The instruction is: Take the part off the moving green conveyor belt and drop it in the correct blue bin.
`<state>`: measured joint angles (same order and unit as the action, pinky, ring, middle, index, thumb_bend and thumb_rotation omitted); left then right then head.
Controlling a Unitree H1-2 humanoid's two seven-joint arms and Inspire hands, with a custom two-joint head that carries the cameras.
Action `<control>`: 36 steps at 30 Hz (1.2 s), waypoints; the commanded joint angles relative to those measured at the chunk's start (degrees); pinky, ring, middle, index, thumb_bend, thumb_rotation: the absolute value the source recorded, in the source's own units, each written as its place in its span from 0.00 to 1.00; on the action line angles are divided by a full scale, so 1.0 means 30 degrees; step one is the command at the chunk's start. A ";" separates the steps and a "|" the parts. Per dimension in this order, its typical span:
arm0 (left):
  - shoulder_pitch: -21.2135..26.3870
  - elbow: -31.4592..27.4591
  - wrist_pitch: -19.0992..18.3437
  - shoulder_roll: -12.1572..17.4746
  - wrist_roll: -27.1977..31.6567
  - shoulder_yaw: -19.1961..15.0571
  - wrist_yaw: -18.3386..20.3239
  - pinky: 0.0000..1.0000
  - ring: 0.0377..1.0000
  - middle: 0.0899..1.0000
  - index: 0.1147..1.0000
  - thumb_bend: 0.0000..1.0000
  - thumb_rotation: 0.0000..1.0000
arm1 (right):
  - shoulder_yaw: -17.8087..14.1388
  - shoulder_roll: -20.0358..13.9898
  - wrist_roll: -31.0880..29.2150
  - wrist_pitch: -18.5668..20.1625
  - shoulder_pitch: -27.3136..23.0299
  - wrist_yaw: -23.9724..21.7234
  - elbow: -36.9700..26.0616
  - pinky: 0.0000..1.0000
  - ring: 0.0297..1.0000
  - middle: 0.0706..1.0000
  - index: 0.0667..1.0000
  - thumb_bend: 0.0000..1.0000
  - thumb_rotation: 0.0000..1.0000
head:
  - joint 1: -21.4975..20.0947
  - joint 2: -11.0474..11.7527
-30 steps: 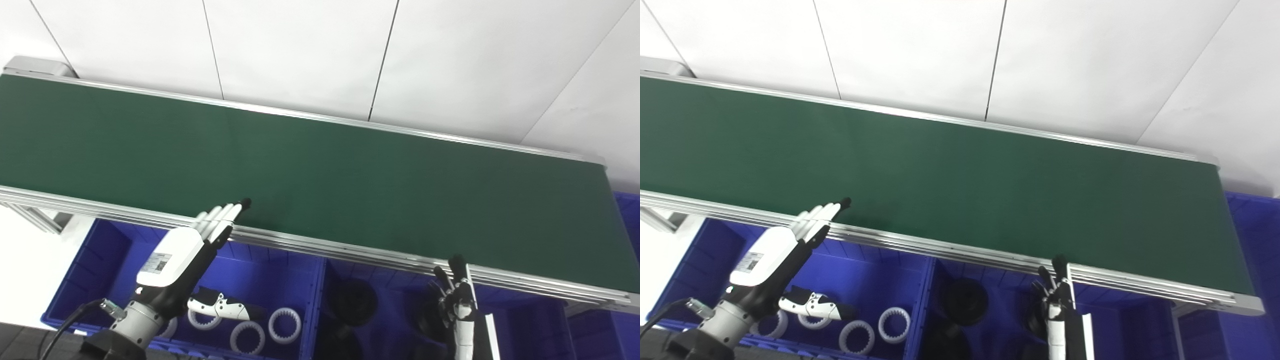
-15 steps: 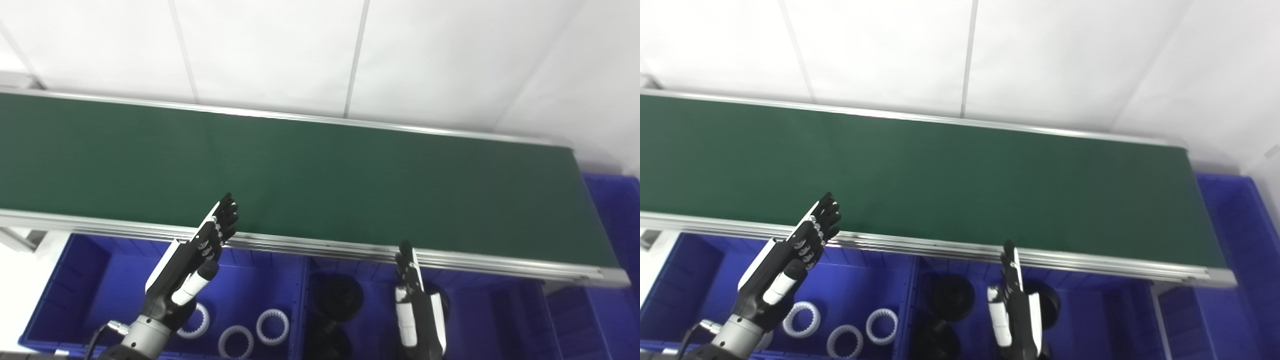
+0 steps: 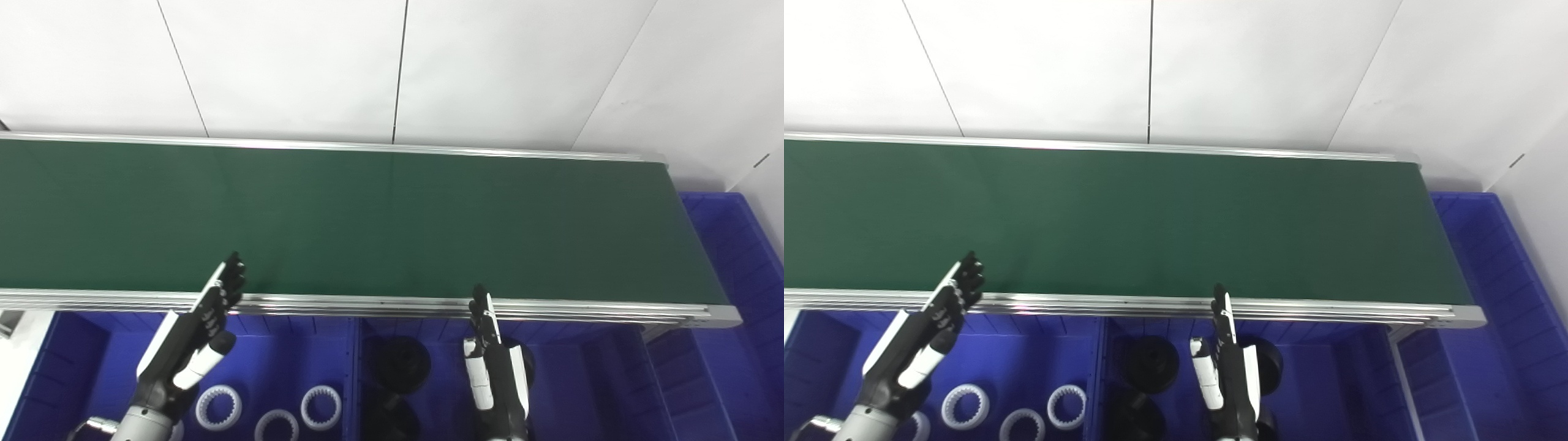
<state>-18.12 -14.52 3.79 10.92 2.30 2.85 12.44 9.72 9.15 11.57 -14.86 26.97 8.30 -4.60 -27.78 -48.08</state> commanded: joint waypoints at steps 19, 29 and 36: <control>-0.2299 -0.1919 0.3811 -0.2809 -0.2087 -0.0089 -0.2668 1.00 1.00 1.00 1.00 0.76 0.80 | -0.0725 -0.2181 -0.3279 0.0161 0.1146 -0.1736 -0.2457 0.88 0.95 1.00 1.00 0.79 0.99 | 0.5262 -0.0268; -0.2049 -0.0708 0.3788 -0.2762 -0.2508 -0.0105 -0.2753 1.00 1.00 1.00 1.00 0.76 0.90 | -0.0751 -0.1790 -0.3717 -0.0348 0.1486 -0.1693 -0.2221 0.92 0.96 1.00 1.00 0.79 0.99 | 0.4480 -0.0512; -0.1478 -0.0597 0.3255 -0.2095 -0.1774 0.0072 -0.2137 1.00 1.00 1.00 1.00 0.78 0.86 | -0.0923 -0.1060 -0.3428 -0.0498 0.1755 -0.1253 -0.2447 0.94 0.97 1.00 1.00 0.80 0.99 | 0.4029 -0.1143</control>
<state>-23.43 -15.23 12.79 4.50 -3.69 2.70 5.79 7.12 5.21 0.99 -13.67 31.95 3.89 -9.96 -15.64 -51.33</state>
